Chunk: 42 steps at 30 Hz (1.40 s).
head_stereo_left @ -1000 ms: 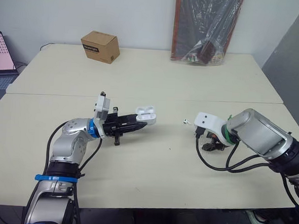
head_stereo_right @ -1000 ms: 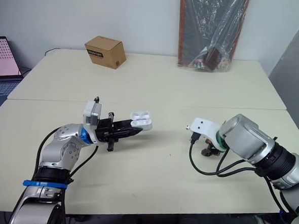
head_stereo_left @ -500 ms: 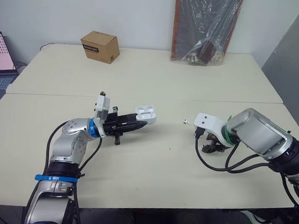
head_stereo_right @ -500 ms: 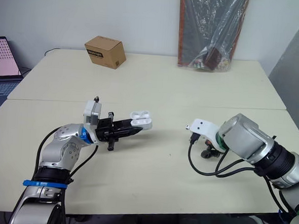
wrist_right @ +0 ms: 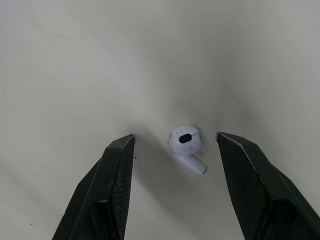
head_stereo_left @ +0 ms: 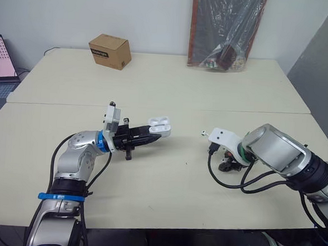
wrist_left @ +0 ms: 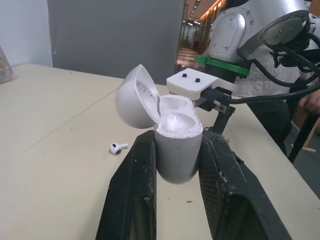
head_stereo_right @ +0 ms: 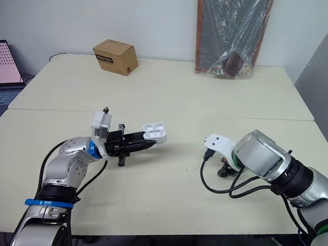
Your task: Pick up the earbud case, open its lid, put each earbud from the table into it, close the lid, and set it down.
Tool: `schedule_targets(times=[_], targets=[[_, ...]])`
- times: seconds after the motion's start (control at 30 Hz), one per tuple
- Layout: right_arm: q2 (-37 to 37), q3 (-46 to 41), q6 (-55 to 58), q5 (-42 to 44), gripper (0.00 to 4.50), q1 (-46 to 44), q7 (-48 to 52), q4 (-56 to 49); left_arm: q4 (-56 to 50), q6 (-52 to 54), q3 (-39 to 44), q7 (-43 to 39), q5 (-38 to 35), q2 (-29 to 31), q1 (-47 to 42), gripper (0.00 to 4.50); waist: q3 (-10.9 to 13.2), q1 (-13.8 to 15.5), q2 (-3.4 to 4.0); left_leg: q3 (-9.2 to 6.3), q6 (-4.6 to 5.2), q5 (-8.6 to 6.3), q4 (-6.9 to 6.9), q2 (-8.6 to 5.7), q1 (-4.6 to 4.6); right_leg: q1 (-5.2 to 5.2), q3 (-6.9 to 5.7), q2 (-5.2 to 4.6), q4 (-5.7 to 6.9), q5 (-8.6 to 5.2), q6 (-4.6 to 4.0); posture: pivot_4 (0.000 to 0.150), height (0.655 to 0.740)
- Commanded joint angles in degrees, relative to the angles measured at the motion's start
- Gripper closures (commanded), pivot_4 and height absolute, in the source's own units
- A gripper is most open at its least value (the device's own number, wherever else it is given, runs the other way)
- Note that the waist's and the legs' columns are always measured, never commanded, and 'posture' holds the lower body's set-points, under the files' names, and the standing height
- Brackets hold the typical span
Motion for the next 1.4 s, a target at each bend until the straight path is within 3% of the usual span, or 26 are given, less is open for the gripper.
schedule_targets(times=[0.03,0.1,0.17,0.6,0.77,0.97,1.4], targets=[[-1.39,0.24,-1.55,0.00,1.99,-0.44,-0.52,-0.41,-2.74,-0.37,0.44,0.04,-0.65,0.39,-0.12,3.64,0.00,0.00,0.00,0.00,0.00,0.00,0.00,0.00,0.00,0.00,0.00,0.00,0.00,0.00,0.00,0.150,0.7400],[-1.46,0.31,-1.95,0.10,2.34,-0.46,-0.61,-0.29,-2.78,-0.33,0.43,0.08,-0.64,0.39,-0.14,3.64,0.00,-0.01,0.00,0.00,0.00,0.00,0.00,0.00,0.00,0.00,0.00,0.00,0.00,0.00,0.00,0.150,0.7400],[-1.33,0.41,-2.23,0.19,2.97,-0.48,-0.61,-0.16,-2.77,-0.31,0.45,0.11,-0.65,0.40,-0.16,3.64,0.00,-0.01,0.00,0.00,0.00,0.00,-0.01,0.00,0.01,0.00,0.00,0.00,0.00,0.00,0.00,0.150,0.7400],[-1.42,1.13,-4.71,-0.17,2.97,-0.48,0.01,0.47,-2.89,-0.38,0.61,0.43,-0.70,0.30,0.01,3.64,0.00,-0.01,0.00,0.00,0.00,0.00,0.00,0.00,0.00,0.00,0.00,0.00,0.00,-0.01,0.01,0.150,0.7400],[-1.41,1.48,-5.09,-0.15,4.11,-0.59,0.40,0.32,-3.23,-0.40,0.64,0.53,-0.70,0.34,0.42,3.64,0.00,-0.01,0.00,0.00,0.00,0.00,0.00,0.00,0.01,0.00,0.00,0.00,0.00,-0.01,0.01,0.150,0.7400],[-1.80,2.09,-5.53,-0.33,4.11,-0.87,0.97,-0.12,-3.51,-0.28,0.70,0.69,-0.65,0.39,0.59,3.64,0.00,-0.01,0.00,0.00,0.00,0.00,0.01,0.00,0.02,0.00,0.00,0.00,0.00,-0.01,0.01,0.150,0.7400],[-8.49,7.67,-29.65,-9.64,4.11,1.30,13.03,-4.57,-3.59,-0.33,0.74,0.89,-0.65,0.65,0.61,3.64,0.00,-0.02,0.00,0.01,0.00,0.00,0.01,0.00,0.01,0.00,0.01,0.00,-0.02,-0.14,0.24,0.150,0.7400]])
